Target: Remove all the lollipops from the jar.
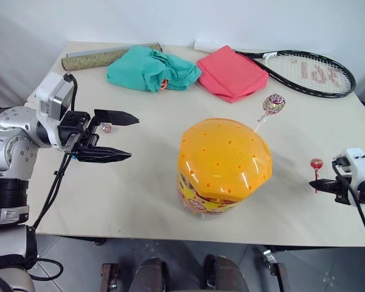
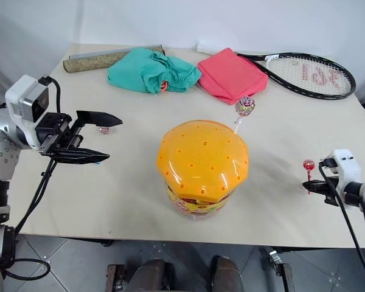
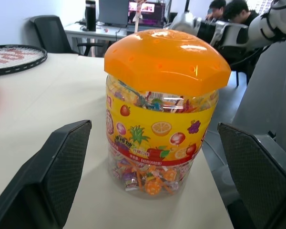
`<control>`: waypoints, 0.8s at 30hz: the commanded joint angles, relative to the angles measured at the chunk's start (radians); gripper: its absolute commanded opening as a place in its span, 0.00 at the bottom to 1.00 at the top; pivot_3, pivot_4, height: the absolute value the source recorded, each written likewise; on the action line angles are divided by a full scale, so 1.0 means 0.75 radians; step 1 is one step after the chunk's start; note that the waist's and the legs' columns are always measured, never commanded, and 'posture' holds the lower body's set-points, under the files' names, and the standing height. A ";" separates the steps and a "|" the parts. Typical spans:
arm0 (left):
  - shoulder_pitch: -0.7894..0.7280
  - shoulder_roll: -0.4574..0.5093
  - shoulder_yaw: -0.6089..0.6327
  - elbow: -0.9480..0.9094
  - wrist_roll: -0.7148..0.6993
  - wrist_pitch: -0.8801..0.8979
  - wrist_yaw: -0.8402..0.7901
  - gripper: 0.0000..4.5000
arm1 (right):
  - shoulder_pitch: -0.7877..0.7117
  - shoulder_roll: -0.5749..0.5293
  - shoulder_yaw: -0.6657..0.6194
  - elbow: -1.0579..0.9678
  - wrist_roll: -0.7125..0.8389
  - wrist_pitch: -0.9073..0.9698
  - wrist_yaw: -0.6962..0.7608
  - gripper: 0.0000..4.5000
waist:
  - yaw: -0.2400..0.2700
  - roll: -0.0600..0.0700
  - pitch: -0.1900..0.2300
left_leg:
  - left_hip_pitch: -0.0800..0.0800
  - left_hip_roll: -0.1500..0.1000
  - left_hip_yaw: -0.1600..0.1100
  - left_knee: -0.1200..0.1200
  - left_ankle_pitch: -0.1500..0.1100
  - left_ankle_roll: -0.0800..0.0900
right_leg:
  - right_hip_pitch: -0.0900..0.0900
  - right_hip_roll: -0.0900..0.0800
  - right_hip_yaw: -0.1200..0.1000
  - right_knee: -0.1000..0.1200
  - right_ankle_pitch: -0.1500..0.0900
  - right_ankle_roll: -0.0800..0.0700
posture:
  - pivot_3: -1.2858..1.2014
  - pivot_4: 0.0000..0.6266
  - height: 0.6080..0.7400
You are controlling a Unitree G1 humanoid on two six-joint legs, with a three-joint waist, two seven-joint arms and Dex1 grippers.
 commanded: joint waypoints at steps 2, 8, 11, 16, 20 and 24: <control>-0.010 -0.001 0.040 -0.045 -0.024 -0.003 -0.086 1.00 | 0.002 -0.004 -0.055 -0.062 -0.018 0.012 0.008 0.30 | 0.000 0.000 0.000 | 0.000 0.000 0.000 0.000 0.000 0.000 | 0.000 0.000 0.000 0.000 0.000 0.000 | 0.52 0.24 1.00; -0.034 -0.013 0.032 -0.025 -0.020 -0.005 -0.093 1.00 | 0.132 -0.026 -0.310 -0.331 0.083 0.087 0.058 0.77 | 0.005 0.000 0.000 | 0.000 0.000 0.000 0.000 0.000 0.000 | 0.000 0.000 0.000 0.000 0.000 0.000 | 0.52 0.24 1.00; -0.045 -0.019 0.029 -0.017 -0.019 -0.003 -0.096 1.00 | 0.169 -0.026 -0.490 -0.507 0.207 0.157 0.125 0.99 | 0.004 0.000 0.000 | 0.000 0.000 -0.001 0.000 0.000 0.000 | 0.000 0.000 0.000 0.000 0.000 0.000 | 0.52 0.24 1.00; -0.060 -0.023 0.018 -0.003 -0.013 0.004 -0.101 1.00 | -0.003 0.007 -0.662 -0.741 0.513 0.160 0.167 0.99 | 0.001 0.000 0.000 | 0.000 0.001 -0.001 0.000 0.000 -0.001 | 0.000 0.001 0.001 0.000 0.000 0.000 | 0.52 0.24 1.00; -0.085 -0.041 0.005 0.019 -0.004 -0.005 -0.109 1.00 | -0.180 -0.009 -0.520 -0.774 0.646 0.154 0.160 0.99 | 0.000 0.000 0.000 | 0.001 0.001 -0.001 0.000 -0.001 -0.001 | 0.000 0.001 0.001 0.000 0.000 0.000 | 0.52 0.24 1.00; -0.108 -0.067 -0.007 0.033 0.006 -0.016 -0.107 1.00 | -0.402 0.024 -0.278 -0.732 0.651 0.085 0.184 0.99 | 0.001 0.000 0.000 | 0.000 0.001 -0.001 0.000 -0.001 -0.001 | 0.000 0.001 0.001 0.000 0.000 0.000 | 0.52 0.24 1.00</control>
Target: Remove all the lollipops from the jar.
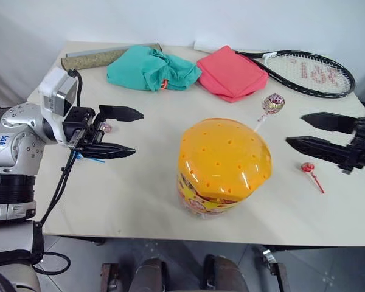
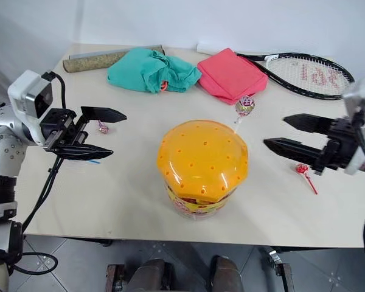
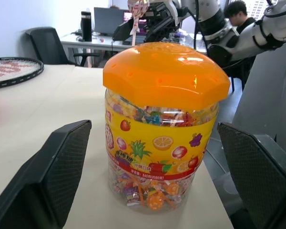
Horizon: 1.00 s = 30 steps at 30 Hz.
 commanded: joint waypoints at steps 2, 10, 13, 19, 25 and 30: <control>-0.037 -0.015 0.009 -0.010 0.001 -0.015 -0.100 1.00 | -0.220 0.069 0.229 0.064 -0.010 -0.104 0.045 0.99 | -0.002 0.000 0.000 | 0.000 0.000 0.000 0.000 0.000 0.000 | 0.000 0.000 -0.001 0.000 0.000 0.000 | 0.52 0.24 1.00; 0.047 0.006 0.067 -0.103 -0.027 0.003 -0.049 1.00 | -0.416 0.131 0.436 0.217 -0.096 -0.163 0.144 0.80 | -0.002 0.000 0.000 | -0.001 0.000 0.000 0.000 0.000 0.000 | -0.001 0.000 -0.001 0.000 0.000 0.000 | 0.52 0.24 1.00; 0.078 0.012 0.091 -0.139 -0.036 0.018 -0.032 1.00 | -0.444 0.126 0.433 0.234 -0.092 -0.156 0.155 0.56 | -0.002 0.000 0.000 | -0.001 0.000 0.000 0.000 0.000 0.000 | -0.001 0.000 -0.001 0.000 0.000 0.000 | 0.52 0.24 1.00; 0.083 -0.003 0.105 -0.154 -0.030 0.030 -0.026 1.00 | -0.489 0.113 0.400 0.221 -0.056 -0.122 0.148 0.10 | -0.001 0.000 0.000 | -0.001 0.000 0.000 0.000 0.000 0.000 | -0.001 0.000 -0.001 0.000 0.000 0.000 | 0.52 0.24 1.00; 0.062 -0.024 0.087 -0.131 -0.023 0.023 -0.041 1.00 | -0.555 0.088 0.342 0.217 -0.014 -0.092 0.098 0.01 | -0.002 0.000 0.000 | -0.001 0.000 0.000 0.000 0.000 0.000 | -0.002 0.000 -0.001 0.000 0.000 0.000 | 0.52 0.24 1.00; 0.047 -0.046 0.073 -0.106 -0.009 0.011 -0.054 1.00 | -0.612 0.007 0.268 0.405 -0.110 -0.102 0.014 0.01 | 0.001 0.000 0.000 | -0.001 0.000 0.000 0.000 0.000 0.000 | -0.002 0.000 -0.001 0.000 0.000 0.000 | 0.52 0.24 1.00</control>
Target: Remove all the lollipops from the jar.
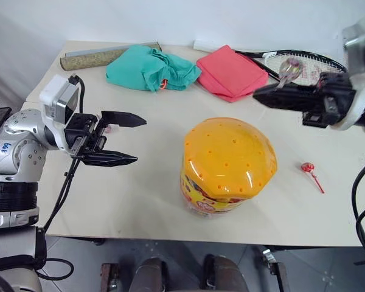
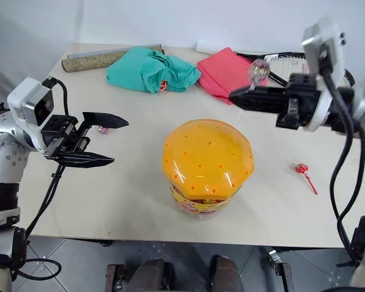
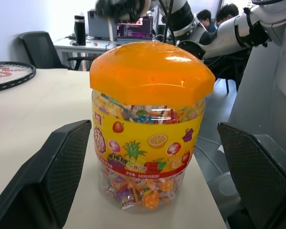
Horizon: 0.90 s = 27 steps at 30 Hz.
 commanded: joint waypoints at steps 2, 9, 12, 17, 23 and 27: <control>-0.025 -0.010 0.010 0.012 -0.001 -0.021 -0.057 1.00 | 0.004 -0.140 -0.078 0.254 -0.163 -0.033 -0.053 0.01 | 0.002 0.000 0.000 | 0.000 0.000 0.000 0.000 0.000 0.000 | 0.000 0.000 0.000 0.000 0.000 0.000 | 0.52 0.24 1.00; 0.034 -0.019 0.027 -0.035 -0.012 -0.021 -0.030 1.00 | 0.161 -0.241 0.209 0.695 -0.590 -0.175 -0.003 0.01 | -0.015 0.002 0.001 | 0.000 -0.001 0.003 -0.002 0.000 0.000 | -0.002 -0.001 0.001 0.000 0.000 0.000 | 0.52 0.24 1.00; 0.079 -0.010 0.049 -0.079 -0.027 -0.007 -0.007 1.00 | 0.138 -0.212 0.316 0.900 -0.755 -0.270 -0.013 0.01 | -0.034 0.003 0.002 | 0.000 0.000 0.003 -0.005 0.000 0.000 | -0.002 -0.001 0.001 0.000 0.000 0.000 | 0.52 0.24 1.00; 0.151 0.004 0.094 -0.149 -0.045 0.016 0.025 1.00 | 0.009 -0.112 0.445 1.373 -1.037 -0.510 -0.070 0.01 | -0.047 0.005 0.003 | 0.000 0.000 0.004 -0.007 0.000 0.000 | -0.003 -0.001 0.001 -0.002 0.000 0.000 | 0.52 0.24 1.00; 0.211 0.014 0.142 -0.220 -0.067 0.048 0.069 1.00 | -0.096 -0.015 0.464 1.737 -1.214 -0.675 -0.135 0.01 | -0.055 0.007 0.004 | 0.000 0.001 0.003 -0.007 0.000 0.000 | -0.003 -0.001 0.001 -0.002 0.000 0.000 | 0.52 0.24 1.00; 0.237 0.029 0.159 -0.247 -0.067 0.069 0.102 1.00 | -0.132 0.015 0.444 1.809 -1.258 -0.708 -0.128 0.23 | -0.060 0.007 0.004 | 0.000 0.001 0.002 -0.007 0.000 0.000 | -0.003 -0.001 0.001 -0.002 0.000 0.000 | 0.52 0.24 1.00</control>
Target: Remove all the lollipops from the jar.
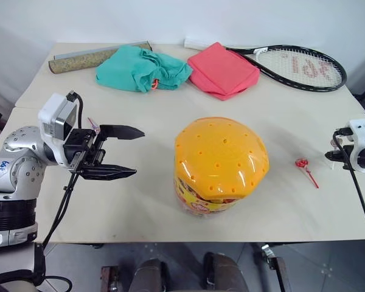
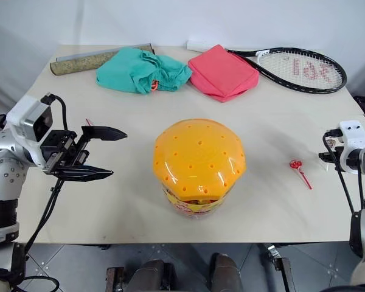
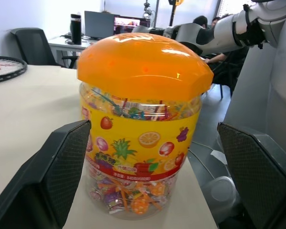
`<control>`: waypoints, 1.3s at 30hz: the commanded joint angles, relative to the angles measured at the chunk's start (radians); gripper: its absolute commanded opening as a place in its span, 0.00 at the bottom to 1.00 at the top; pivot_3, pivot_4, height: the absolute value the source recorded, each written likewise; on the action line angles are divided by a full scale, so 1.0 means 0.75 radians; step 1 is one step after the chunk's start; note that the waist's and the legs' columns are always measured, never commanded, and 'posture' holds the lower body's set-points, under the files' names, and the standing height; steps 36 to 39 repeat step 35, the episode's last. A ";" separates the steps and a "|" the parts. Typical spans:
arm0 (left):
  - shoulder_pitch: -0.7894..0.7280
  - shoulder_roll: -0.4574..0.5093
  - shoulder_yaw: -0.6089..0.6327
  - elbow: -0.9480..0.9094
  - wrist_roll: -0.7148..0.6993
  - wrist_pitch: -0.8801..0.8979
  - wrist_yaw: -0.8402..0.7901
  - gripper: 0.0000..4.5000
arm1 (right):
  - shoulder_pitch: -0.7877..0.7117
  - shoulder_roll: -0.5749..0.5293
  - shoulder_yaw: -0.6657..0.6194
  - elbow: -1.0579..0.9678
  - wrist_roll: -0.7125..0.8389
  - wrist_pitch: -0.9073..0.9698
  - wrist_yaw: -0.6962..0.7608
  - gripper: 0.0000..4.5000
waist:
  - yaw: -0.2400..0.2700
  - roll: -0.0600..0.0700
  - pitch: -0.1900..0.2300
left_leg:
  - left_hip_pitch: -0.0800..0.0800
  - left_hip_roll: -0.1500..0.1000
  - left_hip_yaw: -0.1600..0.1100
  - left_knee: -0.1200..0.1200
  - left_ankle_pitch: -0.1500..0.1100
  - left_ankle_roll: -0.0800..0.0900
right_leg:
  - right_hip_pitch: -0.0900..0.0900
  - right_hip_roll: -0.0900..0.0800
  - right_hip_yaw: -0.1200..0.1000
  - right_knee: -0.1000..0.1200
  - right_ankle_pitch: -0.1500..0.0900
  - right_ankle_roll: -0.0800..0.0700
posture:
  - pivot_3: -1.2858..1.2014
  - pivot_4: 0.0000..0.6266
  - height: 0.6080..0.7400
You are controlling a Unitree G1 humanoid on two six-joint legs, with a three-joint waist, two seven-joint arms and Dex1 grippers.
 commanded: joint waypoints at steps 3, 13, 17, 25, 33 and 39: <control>0.032 0.040 0.052 -0.067 -0.013 0.026 0.062 1.00 | -0.047 -0.008 -0.052 0.054 -0.060 -0.040 0.008 0.43 | -0.007 0.000 0.000 | 0.000 0.000 0.000 0.000 0.000 0.000 | 0.000 0.000 0.000 0.000 0.000 0.000 | 0.52 0.24 1.00; 0.023 0.015 0.045 0.056 0.068 0.082 0.303 1.00 | 0.237 -0.176 -0.301 -0.673 0.144 0.171 0.246 0.99 | -0.001 0.009 0.004 | 0.000 0.001 -0.001 -0.001 0.000 0.000 | 0.000 0.000 0.000 0.000 0.000 0.000 | 0.52 0.24 1.00; 0.073 -0.054 0.027 0.104 0.149 0.019 0.417 1.00 | 0.600 -0.131 -0.577 -1.248 0.354 0.312 0.277 0.99 | 0.019 0.009 0.004 | 0.000 0.001 -0.002 0.000 0.000 0.000 | 0.000 0.000 -0.001 0.001 0.000 0.000 | 0.52 0.24 1.00; 0.199 -0.140 0.030 0.135 0.132 -0.026 0.327 1.00 | 1.283 0.102 -0.799 -2.057 0.726 0.329 0.449 0.99 | 0.063 0.008 0.004 | 0.003 0.000 -0.001 0.001 -0.001 -0.001 | 0.002 0.001 0.000 0.002 0.000 0.000 | 0.52 0.24 1.00; 0.284 -0.183 0.095 0.097 0.087 -0.028 0.361 1.00 | 1.437 0.263 -0.708 -2.132 0.703 0.199 0.320 0.99 | 0.061 0.004 0.001 | 0.008 -0.002 -0.003 0.004 -0.001 -0.001 | 0.007 0.000 0.004 0.001 0.001 0.001 | 0.52 0.24 1.00; 0.315 -0.182 0.095 0.066 0.091 -0.042 0.353 1.00 | 1.447 0.302 -0.712 -2.132 0.710 0.185 0.273 0.99 | 0.060 0.004 0.001 | 0.008 -0.001 -0.003 0.003 -0.001 -0.001 | 0.007 0.000 0.004 0.001 0.000 0.001 | 0.52 0.24 1.00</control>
